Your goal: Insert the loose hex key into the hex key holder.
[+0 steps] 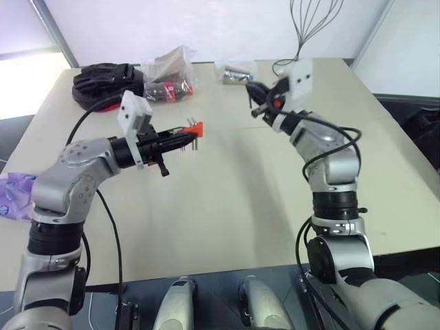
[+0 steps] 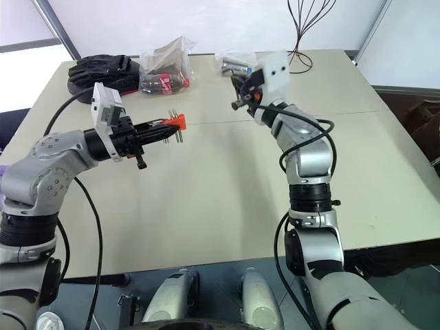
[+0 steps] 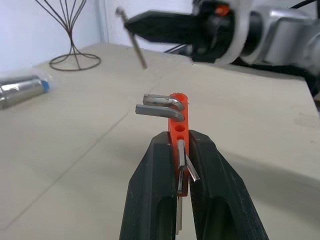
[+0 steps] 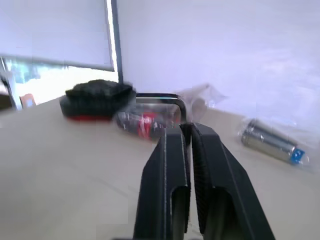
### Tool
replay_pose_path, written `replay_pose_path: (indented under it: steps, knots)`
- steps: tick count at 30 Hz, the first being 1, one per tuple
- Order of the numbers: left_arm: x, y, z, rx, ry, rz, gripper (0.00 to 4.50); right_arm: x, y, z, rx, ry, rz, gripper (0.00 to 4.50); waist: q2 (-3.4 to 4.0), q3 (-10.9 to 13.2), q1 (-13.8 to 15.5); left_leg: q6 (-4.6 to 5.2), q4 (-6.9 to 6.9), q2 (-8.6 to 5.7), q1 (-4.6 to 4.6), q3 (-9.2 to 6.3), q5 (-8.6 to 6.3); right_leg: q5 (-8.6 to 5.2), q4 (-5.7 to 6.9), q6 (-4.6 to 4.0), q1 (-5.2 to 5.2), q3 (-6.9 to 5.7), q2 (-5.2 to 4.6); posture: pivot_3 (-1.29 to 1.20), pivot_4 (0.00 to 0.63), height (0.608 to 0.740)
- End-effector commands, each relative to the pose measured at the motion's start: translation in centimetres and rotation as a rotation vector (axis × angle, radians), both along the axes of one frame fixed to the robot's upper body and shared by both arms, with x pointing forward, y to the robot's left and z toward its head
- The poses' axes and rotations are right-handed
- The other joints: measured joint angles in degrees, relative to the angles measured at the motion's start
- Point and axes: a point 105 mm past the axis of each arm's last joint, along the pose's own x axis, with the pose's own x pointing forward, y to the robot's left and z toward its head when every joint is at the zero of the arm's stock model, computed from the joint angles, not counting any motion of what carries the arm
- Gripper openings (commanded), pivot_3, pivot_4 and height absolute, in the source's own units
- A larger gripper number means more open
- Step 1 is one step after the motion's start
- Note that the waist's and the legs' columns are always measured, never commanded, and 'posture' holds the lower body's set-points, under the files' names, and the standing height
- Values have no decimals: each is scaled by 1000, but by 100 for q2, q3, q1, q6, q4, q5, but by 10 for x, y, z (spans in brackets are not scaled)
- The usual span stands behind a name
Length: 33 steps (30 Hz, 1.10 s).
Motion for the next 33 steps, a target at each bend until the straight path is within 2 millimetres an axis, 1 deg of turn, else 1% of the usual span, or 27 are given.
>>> replay_pose_path:
  steps: [1, 6, 9, 13, 17, 24, 33]
  knots:
    - [1, -4, 13, -8, -65, -11, 0, -23, 15, 37, 75, -81, 103, 49, 0, 0, -17, 0, -2, 0, 0, 1, 0, 0, 0, 0, -2, 0, 0, 0, 150, 740]
    - [8, -11, 17, -37, -81, -13, 0, -42, 41, 47, 148, -86, 257, 49, 0, 0, -49, 1, -4, 2, -1, 0, 0, 0, 0, 0, -5, 0, 6, 0, 150, 740]
    - [10, -14, 18, -50, -82, -14, 0, -51, 56, 46, 133, -101, 311, 49, 0, 0, -50, 1, -4, 2, -4, 1, 0, 0, 1, 0, -8, 0, 6, 0, 150, 740]
    - [12, -17, 21, -71, -87, -17, 0, -57, 66, 43, 122, -113, 345, 49, 0, 0, -48, 1, -2, 2, -10, 1, 0, 0, 2, 0, -13, 0, 6, 0, 150, 740]
    - [13, -23, 23, -89, -93, -24, 0, -59, 69, 40, 114, -117, 355, 49, 0, 0, -36, 1, 1, 1, -14, 0, 0, 0, 1, 0, -14, -1, 4, 0, 150, 740]
    - [15, -24, 26, -101, -99, -26, 0, -58, 70, 35, 109, -113, 352, 49, 0, 0, -48, 1, 0, 1, -15, -1, 0, 0, 1, 0, -16, -1, 5, 0, 150, 740]
    - [17, -21, 27, -97, -103, -26, 0, -58, 64, 37, 103, -130, 337, 49, 0, 0, -44, 1, 0, 1, -16, -1, 0, 0, 1, 0, -17, -1, 5, 0, 150, 740]
